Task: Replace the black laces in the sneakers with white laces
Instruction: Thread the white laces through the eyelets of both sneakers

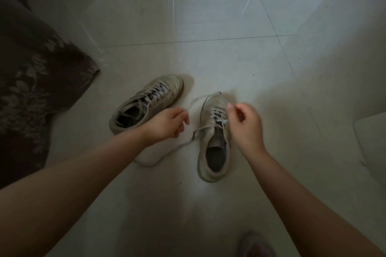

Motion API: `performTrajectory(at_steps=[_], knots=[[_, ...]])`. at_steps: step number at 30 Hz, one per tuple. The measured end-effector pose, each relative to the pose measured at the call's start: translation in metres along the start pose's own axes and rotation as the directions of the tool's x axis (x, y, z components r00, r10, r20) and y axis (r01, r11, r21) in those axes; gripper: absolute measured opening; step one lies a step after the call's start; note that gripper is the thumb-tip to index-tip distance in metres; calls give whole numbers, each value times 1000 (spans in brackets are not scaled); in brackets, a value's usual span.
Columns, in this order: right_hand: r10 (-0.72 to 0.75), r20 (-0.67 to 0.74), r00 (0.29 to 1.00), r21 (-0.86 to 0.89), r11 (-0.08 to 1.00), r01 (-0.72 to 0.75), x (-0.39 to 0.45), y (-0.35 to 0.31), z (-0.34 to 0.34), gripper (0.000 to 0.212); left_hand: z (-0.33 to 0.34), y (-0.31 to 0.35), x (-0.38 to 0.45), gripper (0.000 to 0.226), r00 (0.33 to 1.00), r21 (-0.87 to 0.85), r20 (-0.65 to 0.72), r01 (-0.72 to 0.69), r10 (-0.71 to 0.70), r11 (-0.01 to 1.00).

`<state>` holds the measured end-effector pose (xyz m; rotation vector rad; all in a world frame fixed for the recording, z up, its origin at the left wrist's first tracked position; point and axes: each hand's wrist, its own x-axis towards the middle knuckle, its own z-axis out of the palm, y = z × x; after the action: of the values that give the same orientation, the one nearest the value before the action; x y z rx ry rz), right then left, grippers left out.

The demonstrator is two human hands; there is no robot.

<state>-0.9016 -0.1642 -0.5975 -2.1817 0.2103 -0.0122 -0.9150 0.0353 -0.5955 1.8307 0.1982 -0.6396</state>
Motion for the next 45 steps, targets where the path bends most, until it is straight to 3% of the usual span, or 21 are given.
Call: performTrajectory(at_steps=[2, 4, 9, 13, 17, 19, 22, 26, 29, 32, 38, 45], knots=[[187, 341, 921, 69, 972, -223, -7, -19, 8, 32, 11, 19, 0, 28, 995, -60, 53, -77, 80, 995], [300, 453, 840, 130, 910, -395, -6, -28, 14, 33, 21, 32, 0, 28, 982, 31, 104, -162, 158, 986], [218, 446, 868, 436, 794, -423, 16, -32, 2, 16, 27, 30, 6, 26, 972, 169, 136, -213, 191, 962], [213, 349, 912, 390, 852, -348, 23, -35, -2, 16, 21, 24, 8, 26, 961, 373, 127, -274, 244, 887], [178, 387, 905, 309, 899, -310, 19, -37, 4, 14, 21, 21, 14, 24, 933, 482, -55, -287, 355, 828], [151, 353, 923, 211, 949, -236, 19, -30, 5, 15, 24, 19, 19, 17, 941, 359, -183, -205, 284, 911], [68, 304, 950, -112, 993, -35, 18, -11, 3, 13, 29, 16, 22, 24, 954, -47, -288, -102, 85, 994], [-2, 379, 925, -458, 868, 190, 8, 11, 4, 14, 41, 18, 26, 20, 939, -379, -320, -1, -130, 925], [34, 426, 904, -486, 852, 197, 10, 15, 5, 14, 53, 21, 28, 22, 915, -558, -330, 8, -230, 830], [44, 435, 899, -462, 868, 181, 15, 15, 5, 19, 59, 20, 28, 5, 891, -633, -323, 46, -318, 773], [-10, 536, 844, -401, 877, 266, 21, 15, 5, 6, 64, 14, 31, 25, 893, -633, -328, 34, -308, 774], [36, 452, 891, -235, 969, 80, 20, 27, 13, 15, 63, 7, 32, 26, 910, -511, -330, 50, -250, 858]])
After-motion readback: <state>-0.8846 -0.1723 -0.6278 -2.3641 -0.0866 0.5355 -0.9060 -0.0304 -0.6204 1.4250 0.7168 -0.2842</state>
